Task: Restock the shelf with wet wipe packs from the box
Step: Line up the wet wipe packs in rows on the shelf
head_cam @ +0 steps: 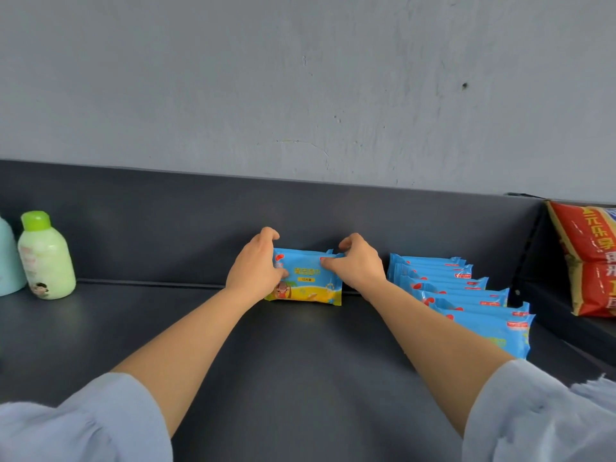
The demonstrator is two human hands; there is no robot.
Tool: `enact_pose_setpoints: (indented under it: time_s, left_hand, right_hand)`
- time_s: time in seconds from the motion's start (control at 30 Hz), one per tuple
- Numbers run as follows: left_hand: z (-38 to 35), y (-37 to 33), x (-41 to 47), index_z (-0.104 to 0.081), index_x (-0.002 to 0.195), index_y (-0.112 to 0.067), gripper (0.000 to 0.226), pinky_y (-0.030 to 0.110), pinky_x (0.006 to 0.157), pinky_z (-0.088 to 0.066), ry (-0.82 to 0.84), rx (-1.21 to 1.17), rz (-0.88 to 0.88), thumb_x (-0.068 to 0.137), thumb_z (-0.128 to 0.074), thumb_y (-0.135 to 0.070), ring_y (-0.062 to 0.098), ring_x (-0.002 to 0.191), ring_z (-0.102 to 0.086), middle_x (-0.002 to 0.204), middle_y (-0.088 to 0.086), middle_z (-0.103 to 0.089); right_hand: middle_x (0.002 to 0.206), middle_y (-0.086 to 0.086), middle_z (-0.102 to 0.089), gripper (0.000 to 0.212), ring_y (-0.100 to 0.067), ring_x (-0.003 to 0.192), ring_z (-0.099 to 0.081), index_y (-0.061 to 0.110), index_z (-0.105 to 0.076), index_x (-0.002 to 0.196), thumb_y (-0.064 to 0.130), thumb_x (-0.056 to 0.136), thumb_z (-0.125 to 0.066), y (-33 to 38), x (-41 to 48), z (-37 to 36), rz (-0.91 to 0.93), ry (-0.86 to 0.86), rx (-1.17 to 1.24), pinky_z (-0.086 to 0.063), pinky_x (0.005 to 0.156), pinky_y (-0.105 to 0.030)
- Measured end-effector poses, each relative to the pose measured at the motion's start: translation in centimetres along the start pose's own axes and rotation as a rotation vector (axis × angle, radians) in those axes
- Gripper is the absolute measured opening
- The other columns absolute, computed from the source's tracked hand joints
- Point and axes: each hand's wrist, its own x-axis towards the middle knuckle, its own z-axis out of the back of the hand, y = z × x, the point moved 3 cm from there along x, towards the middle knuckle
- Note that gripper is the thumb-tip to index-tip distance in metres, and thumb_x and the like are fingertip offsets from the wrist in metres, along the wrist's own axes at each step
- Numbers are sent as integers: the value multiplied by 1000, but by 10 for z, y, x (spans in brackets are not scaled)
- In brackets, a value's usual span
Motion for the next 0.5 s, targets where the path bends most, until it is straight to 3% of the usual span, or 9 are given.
enact_pose_setpoints:
  time_s: [0.2,0.33,0.5]
  left_hand:
    - [2,-1,-1,-43,119,-19,52,27,75,-51,-28,123,-41,79,-76,-29,12,102,-55,116,-1,-53]
    - [3,1,-2,-45,113,-20,45,30,73,-54,-58,230,-69,81,-74,-34,12,97,-53,111,-1,-52]
    - [6,-2,-3,-45,117,-19,50,28,71,-53,-82,360,-93,81,-72,-41,14,97,-50,113,2,-44]
  right_hand:
    - [112,-1,-59,49,-10,83,-57,17,-49,118,35,80,-75,2,-3,-1,27,-24,-28,-49,62,-22]
    - [114,-3,-61,47,-11,86,-57,18,-49,119,34,82,-74,7,-6,-4,69,-41,-65,-50,66,-24]
    - [114,-3,-61,46,-13,88,-62,17,-46,121,34,86,-69,10,-12,-4,89,-40,-150,-56,70,-28]
